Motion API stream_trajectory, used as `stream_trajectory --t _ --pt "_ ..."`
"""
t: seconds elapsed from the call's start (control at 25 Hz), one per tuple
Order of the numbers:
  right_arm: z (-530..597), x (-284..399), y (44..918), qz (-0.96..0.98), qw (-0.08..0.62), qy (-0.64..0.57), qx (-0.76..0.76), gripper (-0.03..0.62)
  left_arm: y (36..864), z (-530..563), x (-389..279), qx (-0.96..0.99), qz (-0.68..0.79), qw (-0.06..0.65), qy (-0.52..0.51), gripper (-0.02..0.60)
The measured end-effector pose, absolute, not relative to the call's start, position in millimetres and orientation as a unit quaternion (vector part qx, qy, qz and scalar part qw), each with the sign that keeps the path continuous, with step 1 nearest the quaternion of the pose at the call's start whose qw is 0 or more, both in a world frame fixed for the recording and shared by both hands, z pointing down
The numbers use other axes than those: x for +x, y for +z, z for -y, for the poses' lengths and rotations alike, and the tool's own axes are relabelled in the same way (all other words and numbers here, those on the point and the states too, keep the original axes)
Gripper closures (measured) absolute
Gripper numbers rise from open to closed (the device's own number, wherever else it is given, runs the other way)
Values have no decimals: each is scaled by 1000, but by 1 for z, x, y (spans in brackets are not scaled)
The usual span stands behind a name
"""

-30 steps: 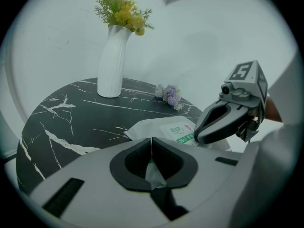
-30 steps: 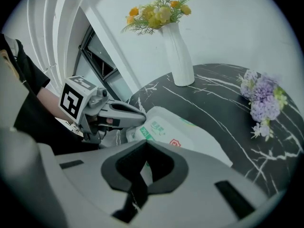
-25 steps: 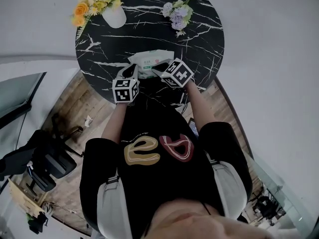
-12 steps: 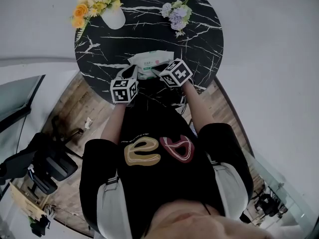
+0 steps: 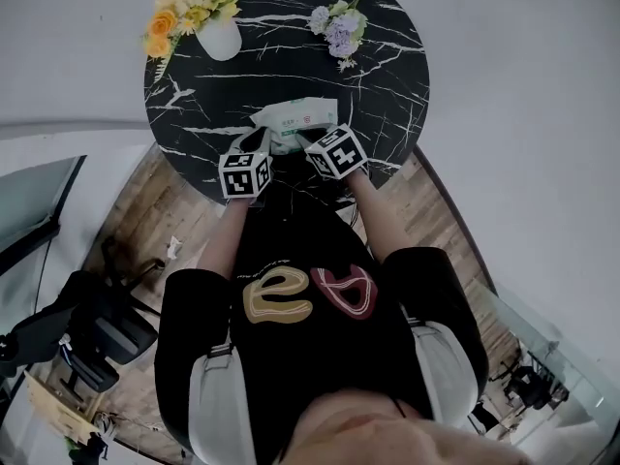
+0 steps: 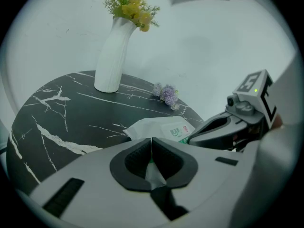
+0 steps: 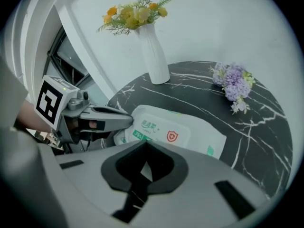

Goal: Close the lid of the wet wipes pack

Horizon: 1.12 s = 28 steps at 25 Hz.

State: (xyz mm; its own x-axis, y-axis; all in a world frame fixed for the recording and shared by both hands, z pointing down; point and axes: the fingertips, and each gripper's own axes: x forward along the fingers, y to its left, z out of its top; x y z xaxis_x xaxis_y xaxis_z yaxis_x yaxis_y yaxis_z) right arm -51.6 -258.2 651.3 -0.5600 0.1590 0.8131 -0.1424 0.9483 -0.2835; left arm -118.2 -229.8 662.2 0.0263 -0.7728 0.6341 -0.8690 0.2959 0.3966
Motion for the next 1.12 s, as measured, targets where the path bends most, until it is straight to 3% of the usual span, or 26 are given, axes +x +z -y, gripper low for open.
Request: stream_trajectory --t 0.16,0.32,0.48,1.12 --pt "259 -49 647 883 431 181 52 582 659 227 -117 595 690 407 72 560" --pt "264 -47 624 902 338 240 123 575 643 220 -119 606 691 388 73 558" --pt "254 -44 603 911 294 246 153 470 615 214 -122 630 688 359 40 558" --pt "194 -14 545 931 191 166 262 472 532 166 -82 746 627 222 30 558"
